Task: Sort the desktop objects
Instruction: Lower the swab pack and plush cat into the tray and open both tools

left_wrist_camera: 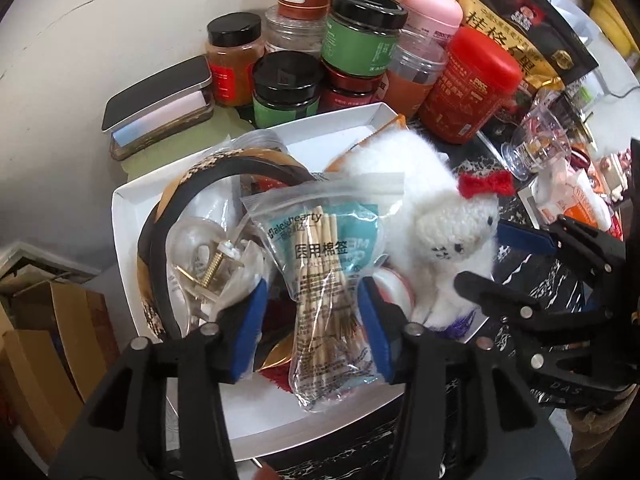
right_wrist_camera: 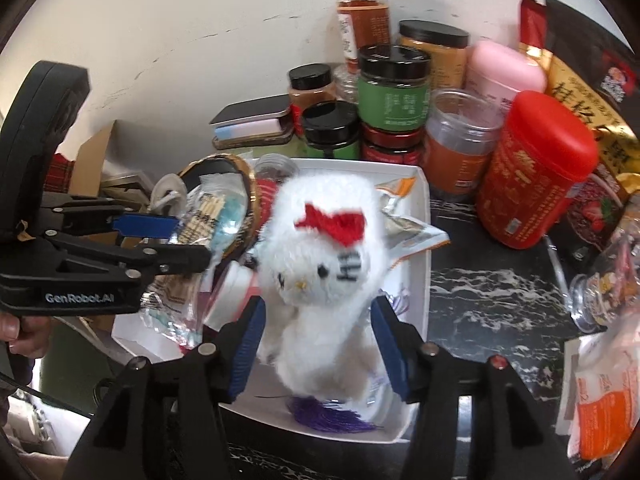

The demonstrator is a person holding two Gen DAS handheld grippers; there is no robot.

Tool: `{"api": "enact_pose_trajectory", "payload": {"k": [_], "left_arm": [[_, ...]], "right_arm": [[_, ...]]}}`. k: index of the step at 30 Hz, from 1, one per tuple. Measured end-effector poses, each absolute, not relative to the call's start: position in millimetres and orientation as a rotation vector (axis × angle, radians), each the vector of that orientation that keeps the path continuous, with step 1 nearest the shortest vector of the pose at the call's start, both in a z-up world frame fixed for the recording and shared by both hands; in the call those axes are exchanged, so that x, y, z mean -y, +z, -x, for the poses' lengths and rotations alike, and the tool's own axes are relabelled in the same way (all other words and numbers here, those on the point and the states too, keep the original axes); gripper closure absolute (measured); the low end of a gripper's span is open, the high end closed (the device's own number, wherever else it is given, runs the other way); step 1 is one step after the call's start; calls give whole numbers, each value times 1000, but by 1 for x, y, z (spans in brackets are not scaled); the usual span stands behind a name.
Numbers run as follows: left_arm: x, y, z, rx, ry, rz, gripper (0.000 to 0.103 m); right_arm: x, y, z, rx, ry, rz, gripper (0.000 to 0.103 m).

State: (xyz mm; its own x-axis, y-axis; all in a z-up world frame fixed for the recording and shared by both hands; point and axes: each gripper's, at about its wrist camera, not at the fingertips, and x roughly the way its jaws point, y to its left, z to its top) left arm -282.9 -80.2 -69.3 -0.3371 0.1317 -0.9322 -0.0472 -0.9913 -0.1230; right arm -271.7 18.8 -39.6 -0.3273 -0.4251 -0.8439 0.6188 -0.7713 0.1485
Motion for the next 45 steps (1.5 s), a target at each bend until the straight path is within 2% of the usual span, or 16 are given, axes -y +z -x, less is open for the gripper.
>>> {"api": "enact_pose_trajectory", "payload": {"k": [16, 19, 21, 24, 26, 32, 45], "left_arm": [[82, -64, 278, 161, 2520, 1742, 47], [82, -61, 275, 147, 2549, 1714, 37], [82, -59, 273, 144, 2567, 1693, 20], [83, -54, 270, 132, 2606, 1675, 4], [85, -54, 270, 138, 2610, 1683, 0], [86, -58, 268, 96, 2584, 1758, 0], [87, -39, 253, 83, 2631, 1732, 0]], "right_arm": [[-37, -22, 258, -172, -2210, -1213, 46], [-39, -17, 253, -141, -2225, -1172, 35], [-40, -14, 251, -129, -2233, -1162, 30], [-40, -13, 248, -118, -2238, -1166, 26], [-38, -13, 248, -122, -2230, -1180, 24], [-39, -9, 242, -116, -2248, -1161, 23], [-35, 12, 225, -159, -2256, -1129, 23]]}}
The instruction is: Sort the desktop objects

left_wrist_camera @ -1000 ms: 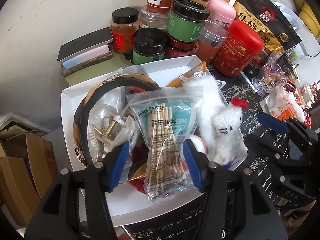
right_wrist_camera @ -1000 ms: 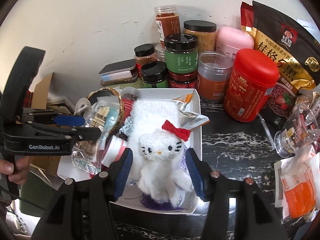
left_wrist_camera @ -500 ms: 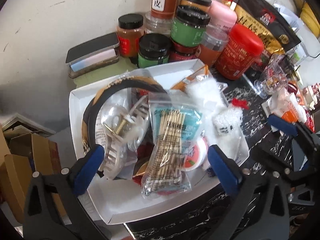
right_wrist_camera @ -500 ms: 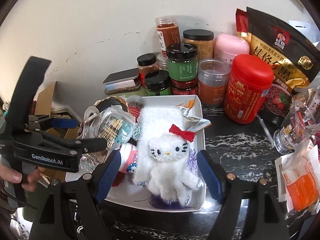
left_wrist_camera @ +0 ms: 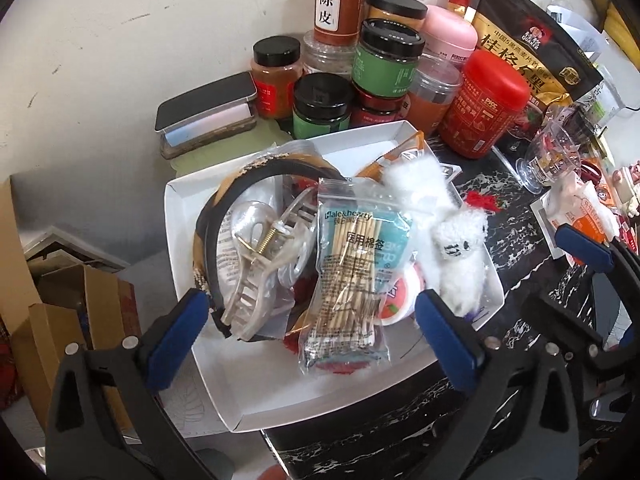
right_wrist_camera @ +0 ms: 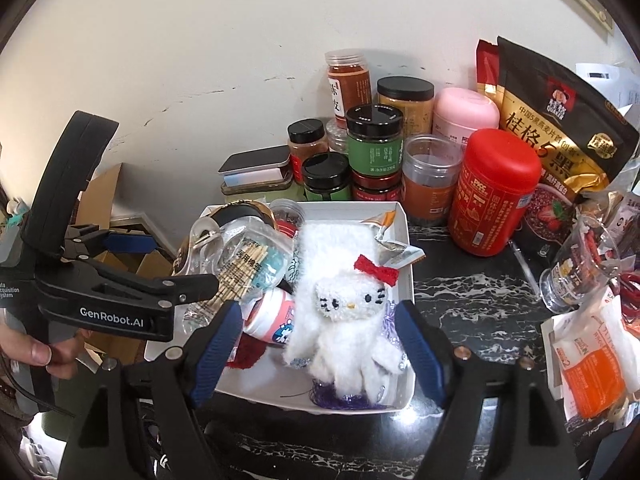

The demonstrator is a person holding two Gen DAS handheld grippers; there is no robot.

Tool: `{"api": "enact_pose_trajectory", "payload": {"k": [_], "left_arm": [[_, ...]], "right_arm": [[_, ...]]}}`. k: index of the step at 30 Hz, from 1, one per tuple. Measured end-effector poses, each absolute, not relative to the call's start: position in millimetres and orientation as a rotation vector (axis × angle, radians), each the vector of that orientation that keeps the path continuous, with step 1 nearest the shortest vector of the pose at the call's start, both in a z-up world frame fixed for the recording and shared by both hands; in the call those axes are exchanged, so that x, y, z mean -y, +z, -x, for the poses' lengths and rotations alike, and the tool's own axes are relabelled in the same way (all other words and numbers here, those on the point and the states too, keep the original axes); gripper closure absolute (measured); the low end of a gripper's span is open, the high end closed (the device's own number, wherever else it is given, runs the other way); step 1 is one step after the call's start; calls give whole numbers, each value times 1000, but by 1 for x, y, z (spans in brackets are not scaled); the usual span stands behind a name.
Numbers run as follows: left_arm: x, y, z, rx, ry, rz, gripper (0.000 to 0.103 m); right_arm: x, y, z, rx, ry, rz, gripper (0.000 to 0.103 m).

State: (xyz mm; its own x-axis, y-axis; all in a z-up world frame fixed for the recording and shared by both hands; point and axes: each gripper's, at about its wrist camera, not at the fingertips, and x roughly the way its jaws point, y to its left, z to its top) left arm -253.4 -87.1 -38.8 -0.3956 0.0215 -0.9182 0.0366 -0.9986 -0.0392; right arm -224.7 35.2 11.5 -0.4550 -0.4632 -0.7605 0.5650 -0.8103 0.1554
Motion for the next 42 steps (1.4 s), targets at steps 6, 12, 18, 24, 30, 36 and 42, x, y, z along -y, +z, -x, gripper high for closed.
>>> {"api": "enact_pose_trajectory", "payload": {"k": [6, 12, 18, 24, 30, 36, 42], "left_arm": [[86, -25, 243, -82, -2631, -1712, 0], [83, -11, 227, -71, -2647, -1691, 0], [82, 2, 209, -70, -2659, -1672, 0], [79, 12, 189, -65, -2662, -1659, 0], [76, 22, 166, -57, -2668, -1647, 0], [72, 34, 145, -60, -2668, -1641, 0], [66, 46, 121, -55, -2663, -1631, 0]], "right_arm": [[-38, 24, 215, -157, -2265, -1116, 23], [-42, 37, 198, -146, -2272, -1104, 23], [-46, 46, 180, -140, -2275, -1092, 23], [-52, 54, 159, -128, -2283, -1091, 23], [-58, 59, 134, -117, -2289, -1104, 23], [-65, 64, 108, -109, -2285, -1117, 23], [-70, 74, 79, -111, -2284, -1123, 23]]}}
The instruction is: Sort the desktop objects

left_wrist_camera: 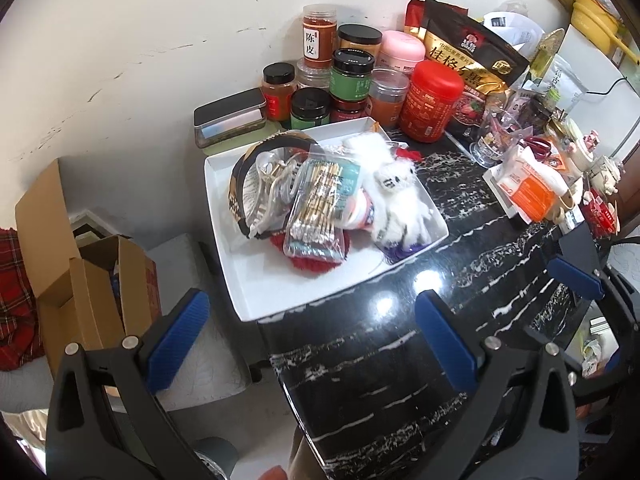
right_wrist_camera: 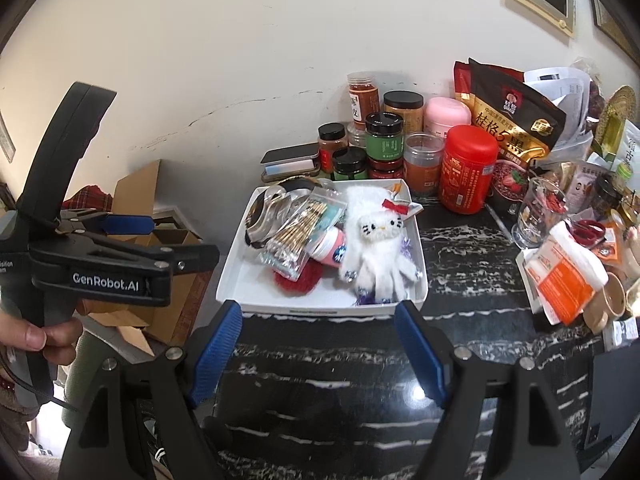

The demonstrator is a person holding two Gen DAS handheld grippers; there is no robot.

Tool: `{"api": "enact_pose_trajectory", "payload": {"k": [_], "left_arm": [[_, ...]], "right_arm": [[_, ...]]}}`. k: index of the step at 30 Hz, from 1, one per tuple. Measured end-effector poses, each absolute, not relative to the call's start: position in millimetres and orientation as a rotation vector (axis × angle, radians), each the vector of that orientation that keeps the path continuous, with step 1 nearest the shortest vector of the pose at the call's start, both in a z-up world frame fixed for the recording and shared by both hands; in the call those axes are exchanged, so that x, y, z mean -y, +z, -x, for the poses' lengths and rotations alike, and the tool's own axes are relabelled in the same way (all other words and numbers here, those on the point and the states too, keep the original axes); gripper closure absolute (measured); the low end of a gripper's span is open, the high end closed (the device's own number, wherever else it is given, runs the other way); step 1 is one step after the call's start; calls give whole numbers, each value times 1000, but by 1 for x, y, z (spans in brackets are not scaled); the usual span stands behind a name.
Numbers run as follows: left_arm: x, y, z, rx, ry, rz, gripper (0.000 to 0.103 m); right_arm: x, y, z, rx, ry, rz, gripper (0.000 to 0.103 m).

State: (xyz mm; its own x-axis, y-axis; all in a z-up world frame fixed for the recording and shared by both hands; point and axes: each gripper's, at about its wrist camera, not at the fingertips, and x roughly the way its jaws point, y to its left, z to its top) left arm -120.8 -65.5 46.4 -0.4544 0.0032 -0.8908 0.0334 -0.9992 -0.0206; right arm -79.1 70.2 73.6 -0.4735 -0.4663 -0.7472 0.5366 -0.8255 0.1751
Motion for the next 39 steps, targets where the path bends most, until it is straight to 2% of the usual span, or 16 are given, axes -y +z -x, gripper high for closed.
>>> {"api": "enact_pose_trajectory", "payload": {"k": [22, 39], "left_arm": [[50, 68, 57, -78, -2585, -1663, 0], [38, 75, 32, -112, -2545, -1728, 0]], "right_arm": [[-94, 98, 12, -84, -2304, -1179, 23], [-101, 106, -12, -20, -2309, -1330, 23]]}}
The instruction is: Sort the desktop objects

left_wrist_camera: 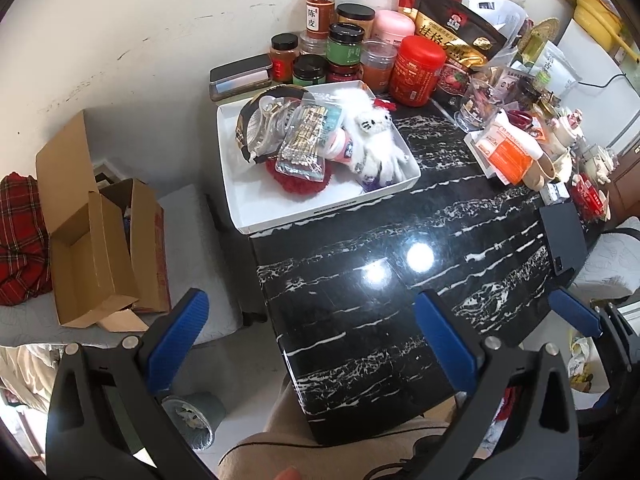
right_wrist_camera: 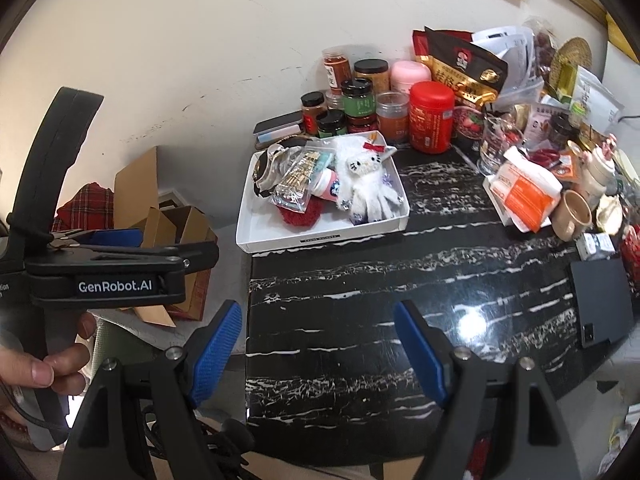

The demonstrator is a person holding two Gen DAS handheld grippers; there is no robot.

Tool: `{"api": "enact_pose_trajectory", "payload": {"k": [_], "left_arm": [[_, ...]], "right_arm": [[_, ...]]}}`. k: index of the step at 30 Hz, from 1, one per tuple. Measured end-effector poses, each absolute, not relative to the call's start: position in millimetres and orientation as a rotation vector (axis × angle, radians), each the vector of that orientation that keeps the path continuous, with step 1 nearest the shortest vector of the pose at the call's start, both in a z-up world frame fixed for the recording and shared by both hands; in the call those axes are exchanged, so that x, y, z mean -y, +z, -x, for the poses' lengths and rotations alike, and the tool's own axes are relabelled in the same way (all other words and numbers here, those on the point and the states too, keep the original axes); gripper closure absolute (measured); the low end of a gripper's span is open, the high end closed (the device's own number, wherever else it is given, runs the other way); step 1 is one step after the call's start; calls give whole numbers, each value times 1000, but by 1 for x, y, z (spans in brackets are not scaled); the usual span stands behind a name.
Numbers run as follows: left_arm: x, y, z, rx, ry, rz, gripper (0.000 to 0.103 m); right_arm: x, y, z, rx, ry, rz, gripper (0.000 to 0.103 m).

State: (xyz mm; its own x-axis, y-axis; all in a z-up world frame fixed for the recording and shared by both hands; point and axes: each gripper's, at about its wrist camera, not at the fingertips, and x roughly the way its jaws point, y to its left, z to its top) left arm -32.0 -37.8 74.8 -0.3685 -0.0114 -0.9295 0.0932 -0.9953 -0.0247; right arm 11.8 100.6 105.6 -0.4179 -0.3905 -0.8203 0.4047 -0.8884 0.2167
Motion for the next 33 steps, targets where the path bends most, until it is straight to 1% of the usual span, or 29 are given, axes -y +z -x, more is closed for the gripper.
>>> {"api": "enact_pose_trajectory", "payload": {"k": [7, 15, 28, 33], "left_arm": [[34, 84, 28, -73, -2552, -1731, 0], [36, 91, 26, -78, -2534, -1734, 0], [43, 94, 31, -54, -2532, -1685, 0], [45, 91, 33, -75, -2537, -1696, 0]], "right_arm": [[-100, 117, -13, -51, -2328, -1331, 23], [-95, 128, -13, -91, -2329, -1340, 23], [-83, 128, -3, -107, -2321, -1357, 23], [-83, 127, 1, -120, -2330, -1365, 23]]}}
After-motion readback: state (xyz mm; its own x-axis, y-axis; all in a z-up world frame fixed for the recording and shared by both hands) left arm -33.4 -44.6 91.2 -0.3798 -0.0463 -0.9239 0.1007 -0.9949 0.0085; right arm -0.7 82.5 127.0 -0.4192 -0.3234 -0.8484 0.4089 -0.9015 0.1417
